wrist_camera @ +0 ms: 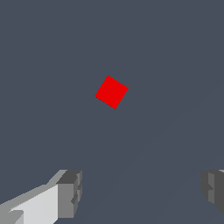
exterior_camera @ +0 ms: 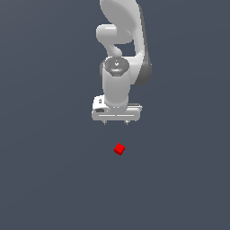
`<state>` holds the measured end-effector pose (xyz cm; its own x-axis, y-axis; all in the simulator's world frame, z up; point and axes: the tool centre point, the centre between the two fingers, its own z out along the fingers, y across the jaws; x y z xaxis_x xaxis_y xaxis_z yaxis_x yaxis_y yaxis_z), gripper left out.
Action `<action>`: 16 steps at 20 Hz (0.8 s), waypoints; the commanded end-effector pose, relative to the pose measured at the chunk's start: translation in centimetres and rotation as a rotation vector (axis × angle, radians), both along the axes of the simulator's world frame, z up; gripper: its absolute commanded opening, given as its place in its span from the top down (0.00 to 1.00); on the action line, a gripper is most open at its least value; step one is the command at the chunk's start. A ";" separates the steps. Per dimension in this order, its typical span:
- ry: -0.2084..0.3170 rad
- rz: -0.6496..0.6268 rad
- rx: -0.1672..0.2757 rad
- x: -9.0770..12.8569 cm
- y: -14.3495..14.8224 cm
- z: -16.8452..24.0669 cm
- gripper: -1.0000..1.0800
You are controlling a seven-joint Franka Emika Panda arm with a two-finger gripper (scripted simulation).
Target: Pick up the red cube and move it to a goal position.
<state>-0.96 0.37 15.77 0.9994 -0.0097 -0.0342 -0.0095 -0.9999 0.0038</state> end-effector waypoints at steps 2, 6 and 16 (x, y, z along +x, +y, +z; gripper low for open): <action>0.000 -0.001 0.000 0.0 0.0 0.0 0.04; -0.001 -0.015 0.000 0.2 0.1 -0.4 0.04; -0.009 -0.143 -0.002 1.7 1.0 -3.6 0.04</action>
